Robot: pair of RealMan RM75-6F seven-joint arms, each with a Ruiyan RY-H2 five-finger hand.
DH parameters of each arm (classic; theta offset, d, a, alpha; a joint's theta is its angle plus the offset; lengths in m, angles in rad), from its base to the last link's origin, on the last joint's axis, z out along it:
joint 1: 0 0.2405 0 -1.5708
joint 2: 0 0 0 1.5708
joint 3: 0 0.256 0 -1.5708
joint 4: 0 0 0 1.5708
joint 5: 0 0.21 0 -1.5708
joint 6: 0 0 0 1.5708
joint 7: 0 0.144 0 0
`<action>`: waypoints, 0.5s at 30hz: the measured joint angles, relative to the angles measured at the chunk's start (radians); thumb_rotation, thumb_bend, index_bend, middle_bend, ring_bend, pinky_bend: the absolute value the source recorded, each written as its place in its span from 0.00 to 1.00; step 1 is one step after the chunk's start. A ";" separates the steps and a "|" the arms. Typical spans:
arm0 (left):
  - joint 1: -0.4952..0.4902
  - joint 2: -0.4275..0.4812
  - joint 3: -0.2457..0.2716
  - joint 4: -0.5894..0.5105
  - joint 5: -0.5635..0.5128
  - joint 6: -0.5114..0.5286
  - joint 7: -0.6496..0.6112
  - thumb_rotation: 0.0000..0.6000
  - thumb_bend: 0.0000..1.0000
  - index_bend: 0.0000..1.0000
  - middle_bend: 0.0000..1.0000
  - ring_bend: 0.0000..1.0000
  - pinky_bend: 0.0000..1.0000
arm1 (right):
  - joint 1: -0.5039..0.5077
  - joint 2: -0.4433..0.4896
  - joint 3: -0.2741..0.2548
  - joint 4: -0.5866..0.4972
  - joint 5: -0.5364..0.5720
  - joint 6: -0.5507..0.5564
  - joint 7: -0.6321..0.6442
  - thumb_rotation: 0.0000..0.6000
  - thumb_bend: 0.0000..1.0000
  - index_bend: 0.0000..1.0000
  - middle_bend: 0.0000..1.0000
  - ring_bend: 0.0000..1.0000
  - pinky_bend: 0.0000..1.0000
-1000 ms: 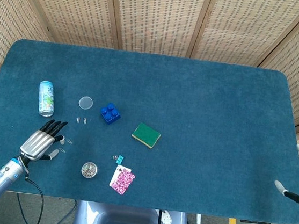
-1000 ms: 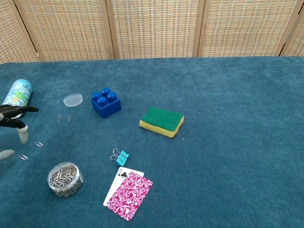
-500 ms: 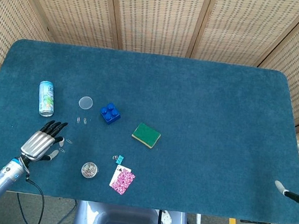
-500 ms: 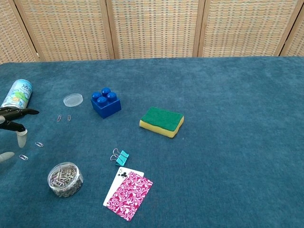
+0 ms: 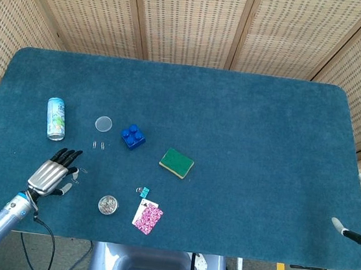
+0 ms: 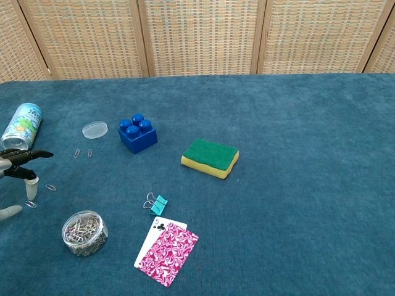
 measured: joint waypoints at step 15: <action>-0.002 -0.026 -0.004 0.020 -0.003 -0.008 0.006 1.00 0.39 0.48 0.00 0.00 0.00 | 0.003 -0.001 -0.003 0.000 -0.002 -0.007 -0.004 1.00 0.00 0.00 0.00 0.00 0.00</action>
